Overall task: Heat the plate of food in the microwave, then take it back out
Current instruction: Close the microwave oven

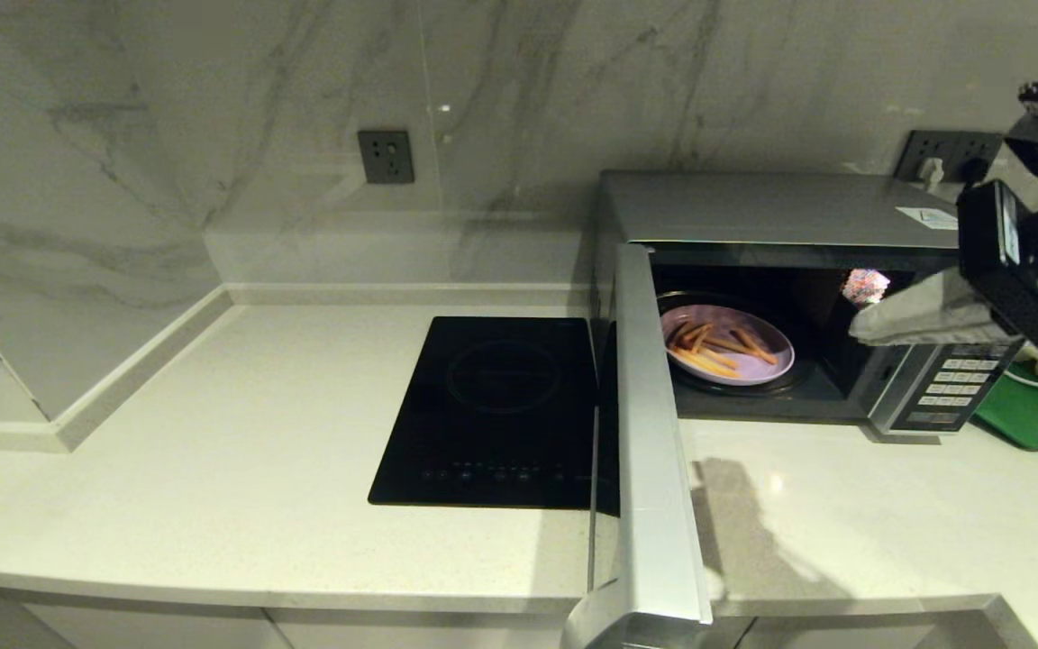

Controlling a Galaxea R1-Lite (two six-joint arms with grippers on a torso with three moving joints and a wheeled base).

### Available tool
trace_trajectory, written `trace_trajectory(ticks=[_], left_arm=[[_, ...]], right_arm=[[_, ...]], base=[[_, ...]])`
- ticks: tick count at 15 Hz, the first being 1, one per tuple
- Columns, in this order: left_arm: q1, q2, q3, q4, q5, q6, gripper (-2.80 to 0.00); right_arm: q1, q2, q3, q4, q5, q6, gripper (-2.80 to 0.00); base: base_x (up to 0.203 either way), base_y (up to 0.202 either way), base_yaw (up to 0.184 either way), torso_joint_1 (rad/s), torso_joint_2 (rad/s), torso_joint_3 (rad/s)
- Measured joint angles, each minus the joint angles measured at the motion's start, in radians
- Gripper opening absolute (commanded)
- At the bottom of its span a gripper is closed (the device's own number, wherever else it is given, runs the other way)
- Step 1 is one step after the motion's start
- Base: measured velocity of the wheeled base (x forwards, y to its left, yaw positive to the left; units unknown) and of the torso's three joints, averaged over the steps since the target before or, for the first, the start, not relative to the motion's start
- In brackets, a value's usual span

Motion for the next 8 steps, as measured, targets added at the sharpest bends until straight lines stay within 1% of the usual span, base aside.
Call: trace_trajectory(ticks=[2,3,5,8], left_arm=[[0.0,0.0,0.0,0.0,0.0,0.0,-2.8],[0.0,0.0,0.0,0.0,0.0,0.0,-2.8],[0.0,0.0,0.0,0.0,0.0,0.0,-2.8],[0.0,0.0,0.0,0.0,0.0,0.0,-2.8]], right_arm=[[0.118,0.072,-0.161,0.092,-0.021,-0.027,-2.8],[0.181,0.104,-0.198,0.101,-0.04,-0.05,-2.8],[0.279,0.161,-0.226,0.073,-0.076,-0.084,-2.8],[0.363,0.217,-0.234,0.038,-0.081,-0.139,-2.8]], base=[[0.0,0.0,0.0,0.0,0.0,0.0],[0.0,0.0,0.0,0.0,0.0,0.0],[0.0,0.0,0.0,0.0,0.0,0.0],[0.0,0.0,0.0,0.0,0.0,0.0]])
